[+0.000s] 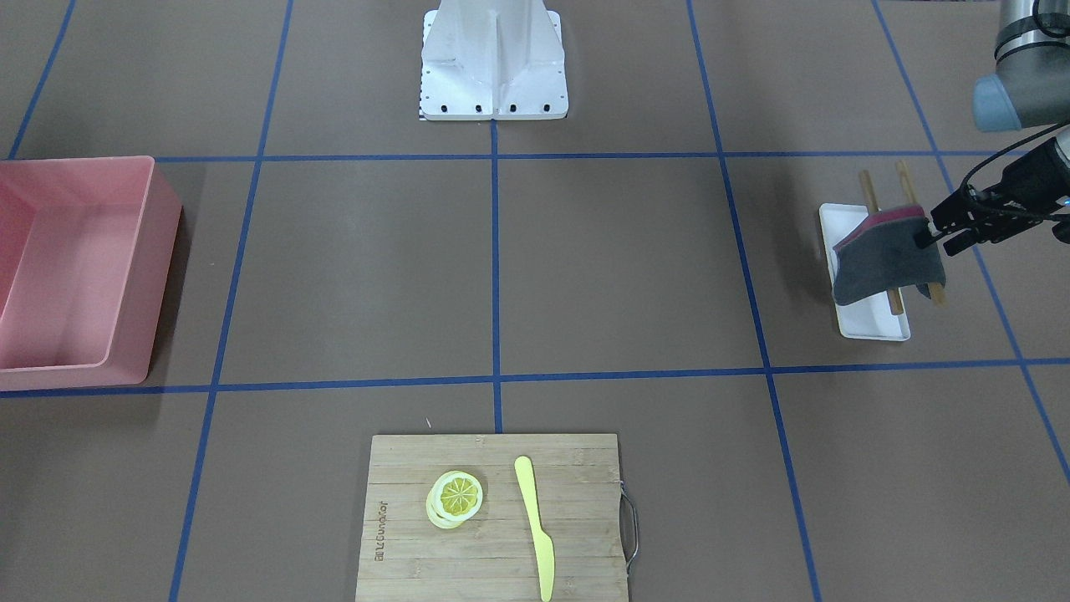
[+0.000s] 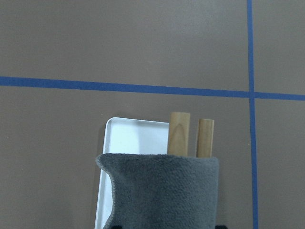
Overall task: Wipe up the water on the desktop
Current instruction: 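Reach the left gripper down and grasp the grey cloth on the sticks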
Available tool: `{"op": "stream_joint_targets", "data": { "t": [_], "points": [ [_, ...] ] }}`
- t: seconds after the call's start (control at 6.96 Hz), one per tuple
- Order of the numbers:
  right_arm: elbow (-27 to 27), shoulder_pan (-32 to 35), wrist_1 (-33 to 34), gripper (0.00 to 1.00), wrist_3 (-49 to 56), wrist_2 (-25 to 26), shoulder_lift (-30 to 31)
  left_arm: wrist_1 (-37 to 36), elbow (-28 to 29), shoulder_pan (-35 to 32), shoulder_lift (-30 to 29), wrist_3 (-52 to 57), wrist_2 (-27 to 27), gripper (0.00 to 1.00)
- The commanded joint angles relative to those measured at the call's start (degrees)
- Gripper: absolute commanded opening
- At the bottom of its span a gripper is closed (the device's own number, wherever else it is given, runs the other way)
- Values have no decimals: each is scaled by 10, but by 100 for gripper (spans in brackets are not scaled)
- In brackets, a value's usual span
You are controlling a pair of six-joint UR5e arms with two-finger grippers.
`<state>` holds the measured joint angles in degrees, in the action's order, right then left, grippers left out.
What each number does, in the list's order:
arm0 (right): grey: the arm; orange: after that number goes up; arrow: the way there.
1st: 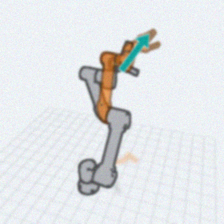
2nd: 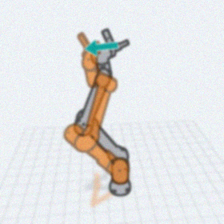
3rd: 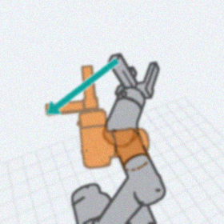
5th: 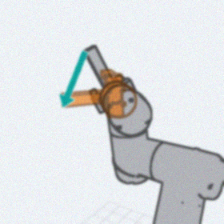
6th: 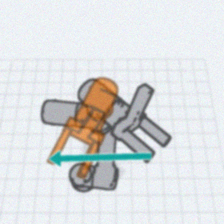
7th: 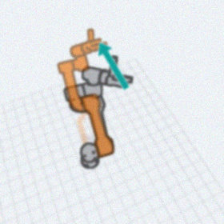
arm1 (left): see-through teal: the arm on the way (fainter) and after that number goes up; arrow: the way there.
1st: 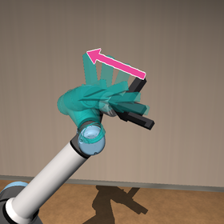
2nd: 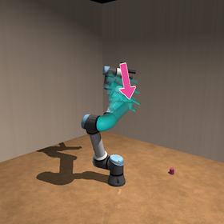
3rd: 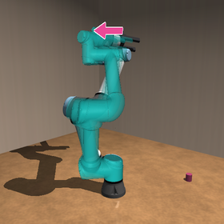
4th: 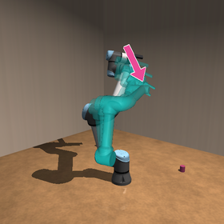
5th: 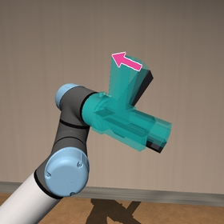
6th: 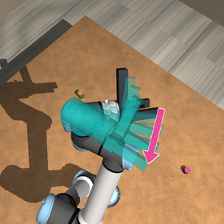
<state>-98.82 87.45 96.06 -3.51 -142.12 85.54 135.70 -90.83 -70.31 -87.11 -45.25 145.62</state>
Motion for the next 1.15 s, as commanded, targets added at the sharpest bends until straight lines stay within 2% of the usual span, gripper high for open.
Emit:
{"op": "stream_joint_targets", "data": {
  "t": [0.0, 0.14, 0.29, 0.43, 0.72, 1.01],
  "points": [
    [0, 0, 0, 100, 0, 0, 0, 2, -1, 0, 0, 0, 0, 27],
    [0, 0, 0, 100, 0, -1, 1, 2, -4, 0, 2, 0, 0, 5],
    [0, 0, 0, 100, 0, -1, 0, 2, -6, -2, 3, -2, 1, 0],
    [0, 0, 0, 100, -1, -1, 0, 1, -5, -3, 11, -2, 3, 0],
    [0, 0, 0, 100, -1, -2, -1, 0, -10, -8, 12, -1, 49, 0],
    [0, 0, 0, 100, -1, -4, -1, -6, -18, -57, 7, -2, 95, 0]
  ]
}}
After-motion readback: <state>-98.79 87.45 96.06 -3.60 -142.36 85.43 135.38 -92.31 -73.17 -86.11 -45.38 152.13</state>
